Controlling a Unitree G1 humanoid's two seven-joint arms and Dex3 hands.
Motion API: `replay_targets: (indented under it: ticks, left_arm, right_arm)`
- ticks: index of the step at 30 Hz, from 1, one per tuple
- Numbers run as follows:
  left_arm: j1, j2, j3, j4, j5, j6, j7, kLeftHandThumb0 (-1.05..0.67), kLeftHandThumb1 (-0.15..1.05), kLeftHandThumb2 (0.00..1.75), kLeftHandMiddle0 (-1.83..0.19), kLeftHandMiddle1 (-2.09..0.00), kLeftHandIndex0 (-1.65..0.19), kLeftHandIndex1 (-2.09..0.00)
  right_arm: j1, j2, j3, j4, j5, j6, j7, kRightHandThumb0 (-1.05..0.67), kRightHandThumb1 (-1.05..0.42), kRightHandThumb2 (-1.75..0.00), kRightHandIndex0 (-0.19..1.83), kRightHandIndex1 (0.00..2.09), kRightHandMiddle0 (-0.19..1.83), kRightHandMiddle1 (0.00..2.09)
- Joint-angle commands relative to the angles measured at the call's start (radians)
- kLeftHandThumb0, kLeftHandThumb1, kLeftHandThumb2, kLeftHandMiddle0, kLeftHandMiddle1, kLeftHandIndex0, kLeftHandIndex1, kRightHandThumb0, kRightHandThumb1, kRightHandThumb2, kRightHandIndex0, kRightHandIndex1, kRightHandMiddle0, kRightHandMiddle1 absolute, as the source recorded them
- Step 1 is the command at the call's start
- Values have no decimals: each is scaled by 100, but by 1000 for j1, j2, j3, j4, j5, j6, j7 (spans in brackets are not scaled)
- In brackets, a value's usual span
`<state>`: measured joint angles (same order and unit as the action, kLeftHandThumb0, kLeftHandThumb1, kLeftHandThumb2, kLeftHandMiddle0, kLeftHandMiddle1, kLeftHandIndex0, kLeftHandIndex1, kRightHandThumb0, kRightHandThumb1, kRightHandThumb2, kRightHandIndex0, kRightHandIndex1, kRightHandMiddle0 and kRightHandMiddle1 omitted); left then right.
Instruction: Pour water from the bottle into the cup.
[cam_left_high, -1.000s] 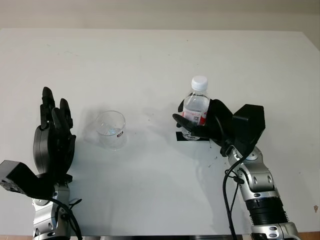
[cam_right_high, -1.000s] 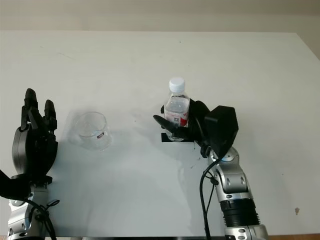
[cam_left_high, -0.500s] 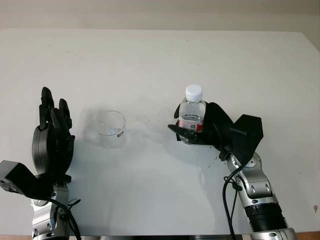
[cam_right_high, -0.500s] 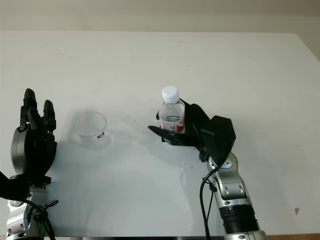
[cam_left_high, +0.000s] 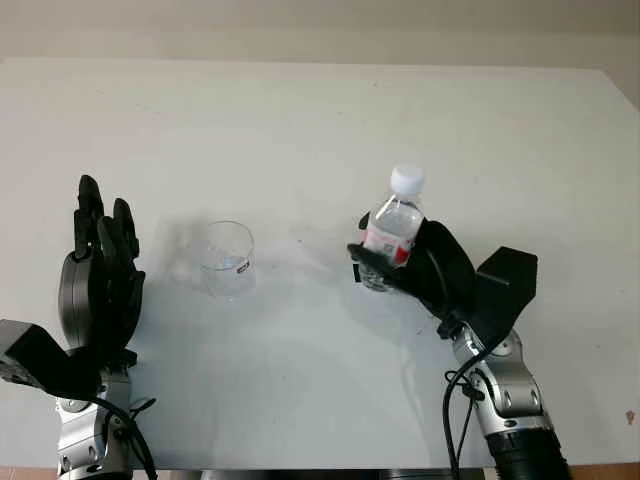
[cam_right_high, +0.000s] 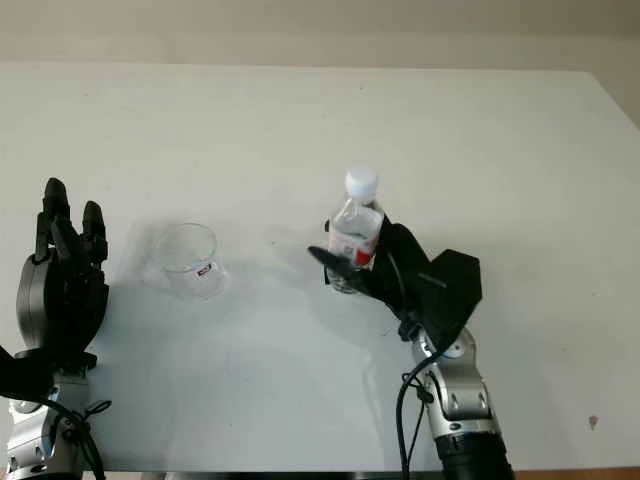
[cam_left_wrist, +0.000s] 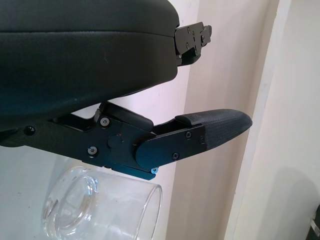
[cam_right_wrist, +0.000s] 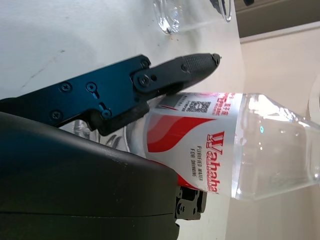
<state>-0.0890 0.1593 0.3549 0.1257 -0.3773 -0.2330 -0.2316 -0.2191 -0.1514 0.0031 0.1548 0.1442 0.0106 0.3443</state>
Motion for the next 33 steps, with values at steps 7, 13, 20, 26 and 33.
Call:
replay_targets:
  ticks: [7,13,20,26,33]
  left_arm:
    - [9,-4,1,6,-1,5,5,-73,105,68,12,-6,18,-6]
    - [8,-7,-2,11,-5,1,-1,-73,105,68,13,-5,19,-5]
    - [8,-14,-1,18,-6,-4,-1,-72,105,68,14,-5,19,-5]
    - [10,-17,-2,15,-6,-3,2,-72,105,68,14,-5,19,-3]
    - [24,-22,-1,3,-12,-9,-5,-72,105,68,14,-5,19,-4]
  right_arm:
    - [32,-51,9,15,-64,-127,28,-77,-100,-5,-6,3,-12,19]
    - [38,-58,7,30,-85,-223,24,-82,-99,-5,-18,1,-18,8]
    - [46,-62,16,12,-119,-286,13,-92,-99,-5,-19,0,-19,0]
    - [46,-30,7,-11,-96,-297,-21,-92,-99,-6,-19,0,-19,0]
    - [44,-27,14,-27,-89,-291,-30,-89,-100,-6,-19,0,-19,0]
